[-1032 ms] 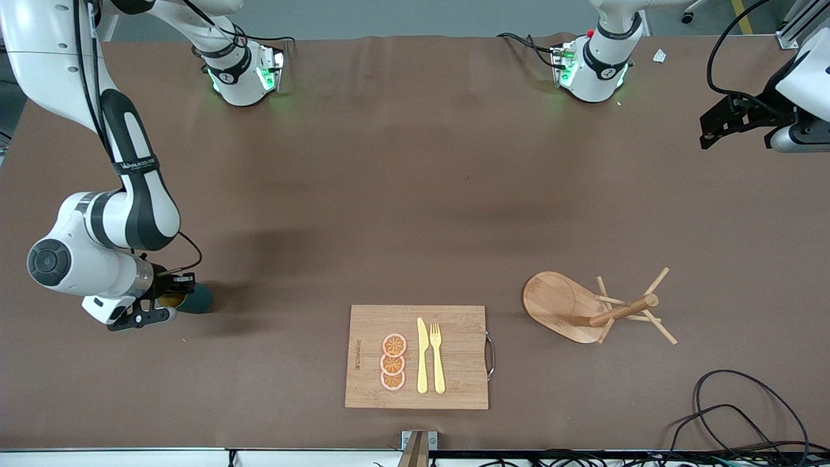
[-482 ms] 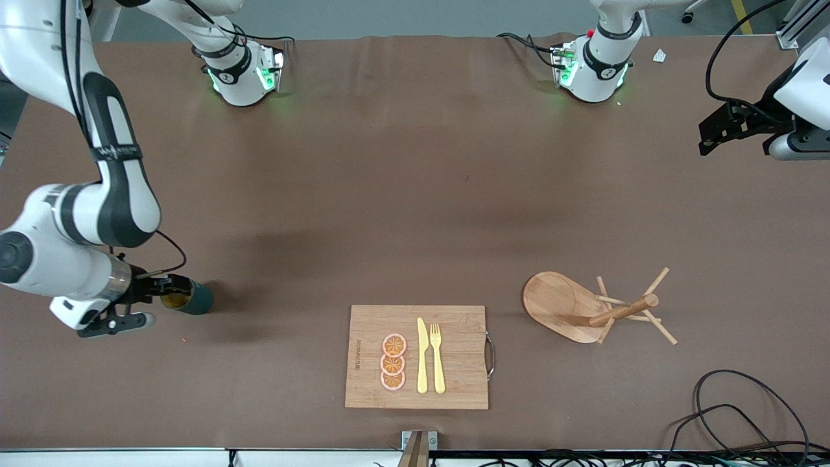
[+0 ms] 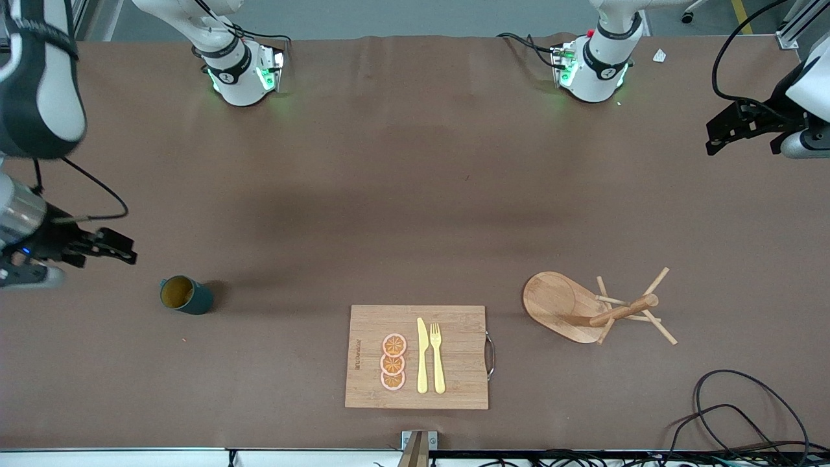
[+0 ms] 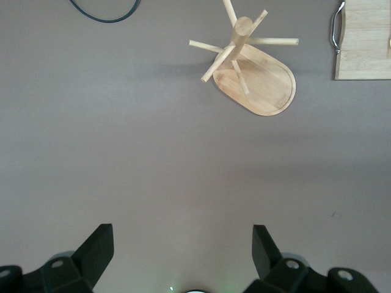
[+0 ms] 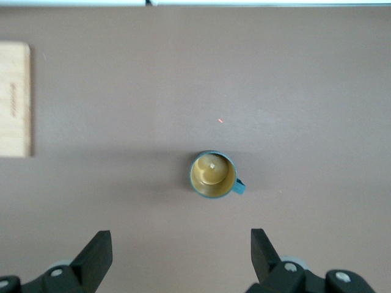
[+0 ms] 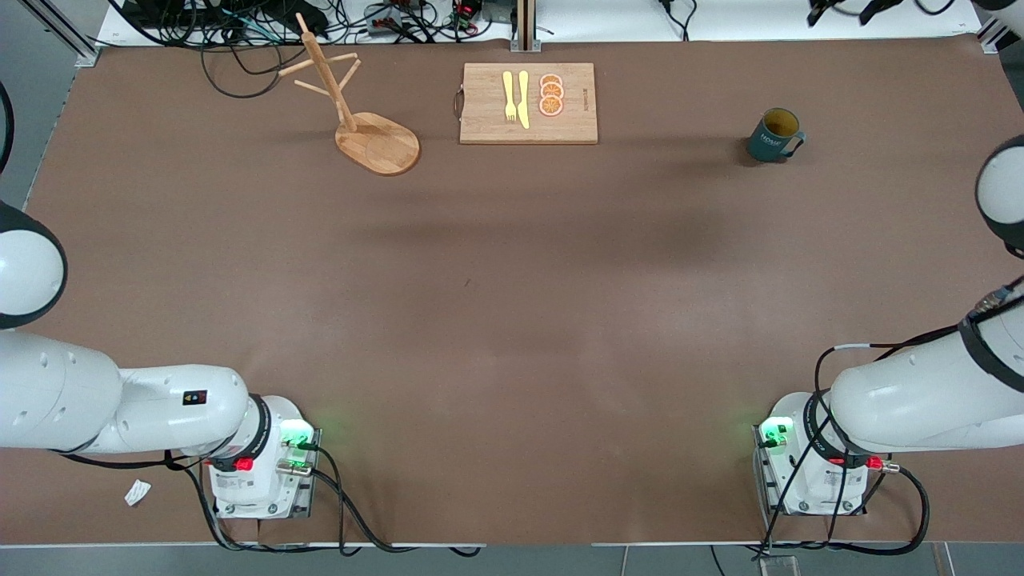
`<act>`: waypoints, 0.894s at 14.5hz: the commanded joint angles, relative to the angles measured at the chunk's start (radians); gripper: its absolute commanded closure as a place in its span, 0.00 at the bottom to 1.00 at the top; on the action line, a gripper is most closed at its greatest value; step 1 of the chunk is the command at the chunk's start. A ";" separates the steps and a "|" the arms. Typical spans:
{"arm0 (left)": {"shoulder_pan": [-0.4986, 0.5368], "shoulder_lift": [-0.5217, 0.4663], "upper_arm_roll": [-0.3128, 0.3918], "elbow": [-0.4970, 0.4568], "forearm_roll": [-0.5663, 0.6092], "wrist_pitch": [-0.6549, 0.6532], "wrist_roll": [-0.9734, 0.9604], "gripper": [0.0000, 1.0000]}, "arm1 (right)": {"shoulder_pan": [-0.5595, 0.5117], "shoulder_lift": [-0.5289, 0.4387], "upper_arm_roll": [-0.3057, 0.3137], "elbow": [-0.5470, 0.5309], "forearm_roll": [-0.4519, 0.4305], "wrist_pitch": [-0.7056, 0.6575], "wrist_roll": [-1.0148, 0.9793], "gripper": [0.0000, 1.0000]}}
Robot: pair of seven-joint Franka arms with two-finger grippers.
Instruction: Transfer cup from left to right arm and place
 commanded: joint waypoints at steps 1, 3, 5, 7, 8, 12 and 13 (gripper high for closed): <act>0.007 0.001 0.002 0.012 0.001 0.000 0.026 0.00 | -0.002 -0.105 0.017 -0.037 -0.013 -0.074 0.149 0.00; 0.011 0.001 0.002 0.012 0.001 0.000 0.026 0.00 | 0.008 -0.188 0.017 -0.037 -0.010 -0.105 0.159 0.00; 0.014 0.000 0.001 0.013 0.001 0.000 0.026 0.00 | 0.006 -0.222 0.017 -0.037 -0.010 -0.111 0.131 0.00; 0.013 0.000 0.001 0.012 0.001 -0.002 0.027 0.00 | 0.004 -0.238 0.015 -0.037 -0.007 -0.139 0.032 0.00; 0.013 0.000 0.001 0.012 0.002 -0.002 0.038 0.00 | 0.004 -0.245 0.014 -0.040 -0.007 -0.141 0.007 0.00; 0.013 0.000 0.002 0.012 0.001 -0.023 0.060 0.00 | 0.004 -0.270 0.014 -0.085 -0.009 -0.154 -0.002 0.00; 0.013 0.001 0.001 0.010 0.002 -0.028 0.060 0.00 | 0.004 -0.273 0.014 -0.097 -0.009 -0.154 -0.002 0.00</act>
